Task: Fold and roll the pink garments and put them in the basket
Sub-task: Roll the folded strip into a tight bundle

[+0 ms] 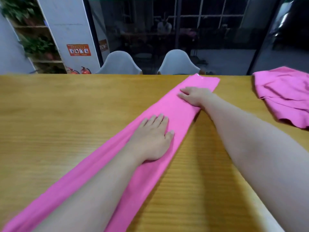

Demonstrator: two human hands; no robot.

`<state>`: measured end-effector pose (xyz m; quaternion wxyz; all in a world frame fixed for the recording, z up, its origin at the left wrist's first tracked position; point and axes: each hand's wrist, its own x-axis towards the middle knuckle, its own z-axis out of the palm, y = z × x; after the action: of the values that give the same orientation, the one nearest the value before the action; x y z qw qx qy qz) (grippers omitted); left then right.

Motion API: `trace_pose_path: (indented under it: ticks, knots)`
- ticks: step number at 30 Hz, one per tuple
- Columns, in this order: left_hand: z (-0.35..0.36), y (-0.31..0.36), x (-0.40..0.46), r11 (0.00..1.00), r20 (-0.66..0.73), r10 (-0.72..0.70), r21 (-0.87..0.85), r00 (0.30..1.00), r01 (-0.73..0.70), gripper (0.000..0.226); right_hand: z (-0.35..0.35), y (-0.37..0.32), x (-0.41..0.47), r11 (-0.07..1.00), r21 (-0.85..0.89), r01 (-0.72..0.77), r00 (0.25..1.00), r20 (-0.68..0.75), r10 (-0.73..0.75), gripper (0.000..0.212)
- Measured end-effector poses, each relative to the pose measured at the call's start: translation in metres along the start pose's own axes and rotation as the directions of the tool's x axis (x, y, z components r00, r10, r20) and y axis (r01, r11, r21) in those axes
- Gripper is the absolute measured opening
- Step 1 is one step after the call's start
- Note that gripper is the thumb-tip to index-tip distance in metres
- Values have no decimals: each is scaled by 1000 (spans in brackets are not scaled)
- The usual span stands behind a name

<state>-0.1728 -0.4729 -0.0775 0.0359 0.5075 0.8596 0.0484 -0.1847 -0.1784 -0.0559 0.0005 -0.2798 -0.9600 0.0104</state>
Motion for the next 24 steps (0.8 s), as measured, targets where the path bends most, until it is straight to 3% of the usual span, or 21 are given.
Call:
trace_pose_path:
  ticks: [3,6,8,14,18,24]
  knots:
    - [-8,-2,5,998,19,32,-50,999,-31,67,-20,-30,-22,975,-217,-42,999,-32,36,56]
    - [-19,-25,-19,984,15,144,-106,989,-141,60,-23,-78,-54,984,-175,-23,1000,-9,22,52]
    - [-25,-48,-57,980,-5,184,-82,983,-184,56,-17,-109,-79,995,-98,12,1000,-10,-13,60]
    - [-31,-87,-175,996,53,33,-81,998,-29,58,9,-189,-182,1000,15,18,1000,-6,-18,85]
    - [-22,-77,-207,992,35,-40,-118,999,44,58,18,-225,-233,997,72,7,999,37,-10,88]
    - [-17,-22,-219,987,72,-44,-149,996,55,59,28,-188,-271,988,121,91,996,-30,-88,79]
